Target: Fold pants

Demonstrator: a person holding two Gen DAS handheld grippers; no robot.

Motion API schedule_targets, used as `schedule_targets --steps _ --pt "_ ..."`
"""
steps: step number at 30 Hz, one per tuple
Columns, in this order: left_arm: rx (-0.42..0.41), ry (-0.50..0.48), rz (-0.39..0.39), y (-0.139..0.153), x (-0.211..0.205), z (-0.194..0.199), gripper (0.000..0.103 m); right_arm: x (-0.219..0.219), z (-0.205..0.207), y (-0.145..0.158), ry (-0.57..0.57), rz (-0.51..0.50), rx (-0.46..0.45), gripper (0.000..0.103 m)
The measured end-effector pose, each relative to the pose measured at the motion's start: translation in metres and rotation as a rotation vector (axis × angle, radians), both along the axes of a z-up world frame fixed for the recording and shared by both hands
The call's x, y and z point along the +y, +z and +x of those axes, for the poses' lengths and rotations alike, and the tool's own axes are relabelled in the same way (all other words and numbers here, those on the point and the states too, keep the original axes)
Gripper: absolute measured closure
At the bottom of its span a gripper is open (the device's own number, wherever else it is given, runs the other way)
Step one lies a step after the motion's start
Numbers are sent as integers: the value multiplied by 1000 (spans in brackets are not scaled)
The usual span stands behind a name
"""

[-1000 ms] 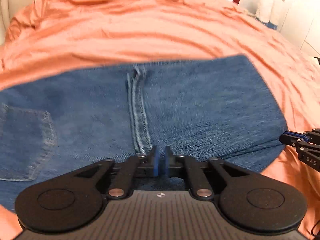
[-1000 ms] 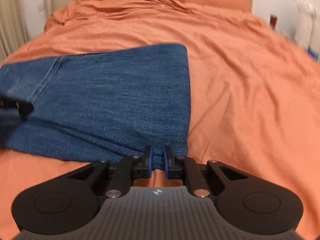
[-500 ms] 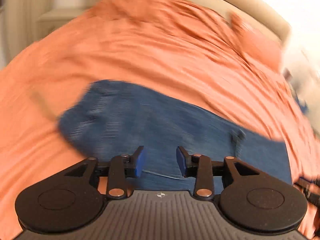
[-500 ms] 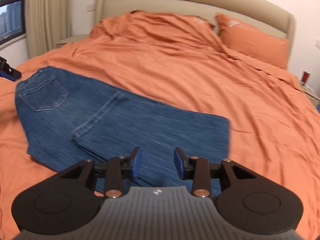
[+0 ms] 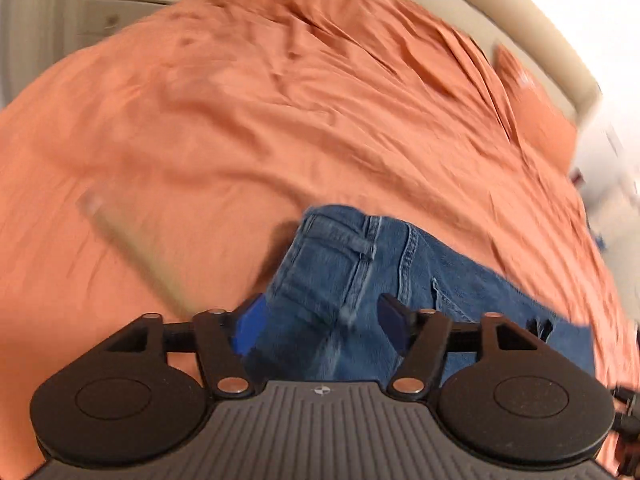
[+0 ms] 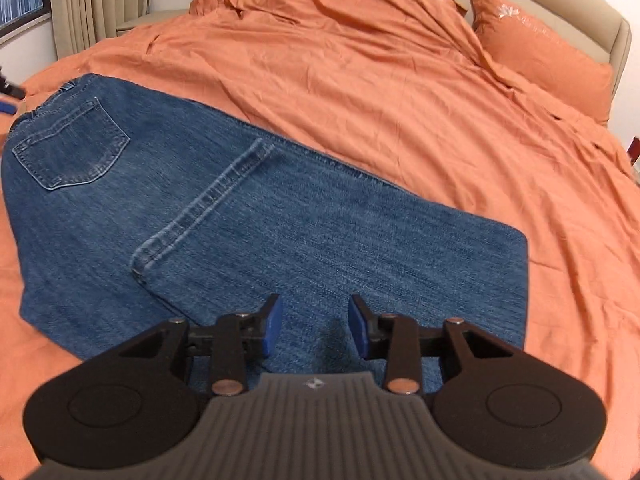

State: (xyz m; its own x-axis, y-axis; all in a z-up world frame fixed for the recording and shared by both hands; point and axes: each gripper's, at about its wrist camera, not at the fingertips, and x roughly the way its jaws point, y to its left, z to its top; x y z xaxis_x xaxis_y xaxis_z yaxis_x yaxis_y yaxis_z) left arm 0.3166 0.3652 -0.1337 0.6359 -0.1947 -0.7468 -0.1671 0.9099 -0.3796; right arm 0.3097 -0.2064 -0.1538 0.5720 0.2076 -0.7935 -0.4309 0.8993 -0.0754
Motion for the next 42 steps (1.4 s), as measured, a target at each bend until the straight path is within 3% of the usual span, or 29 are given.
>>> schedule_targets --steps 3,5,9,14,20,23,26,27,31,38,42 --pt "50 -74 22 -12 5 29 27 -2 13 -6 -19 30 23 70" --pt "83 -108 5 -26 7 46 27 -1 20 -10 -38 65 30 70" --pt "92 -172 -63 -52 6 62 16 6 31 -13 -51 111 26 70" --pt "162 -201 -78 -71 1 91 17 17 37 -16 -46 145 15 70" --pt "249 -212 70 -66 -30 108 26 34 48 -29 -28 122 31 70" --pt "292 -181 194 -61 -57 114 31 34 49 -31 -66 144 23 70" --pt "315 -172 348 -49 -90 116 45 32 42 -29 -95 174 20 70" --pt "310 -169 390 -43 -100 114 54 30 37 -28 -99 184 21 70" --pt "276 -188 477 -1 -130 99 76 22 16 -22 -104 203 14 70" --pt "206 -259 556 93 -211 76 79 -6 -8 -12 -98 274 -35 70" --pt "221 -330 601 119 -282 75 79 -27 -16 -10 -120 338 -50 70"
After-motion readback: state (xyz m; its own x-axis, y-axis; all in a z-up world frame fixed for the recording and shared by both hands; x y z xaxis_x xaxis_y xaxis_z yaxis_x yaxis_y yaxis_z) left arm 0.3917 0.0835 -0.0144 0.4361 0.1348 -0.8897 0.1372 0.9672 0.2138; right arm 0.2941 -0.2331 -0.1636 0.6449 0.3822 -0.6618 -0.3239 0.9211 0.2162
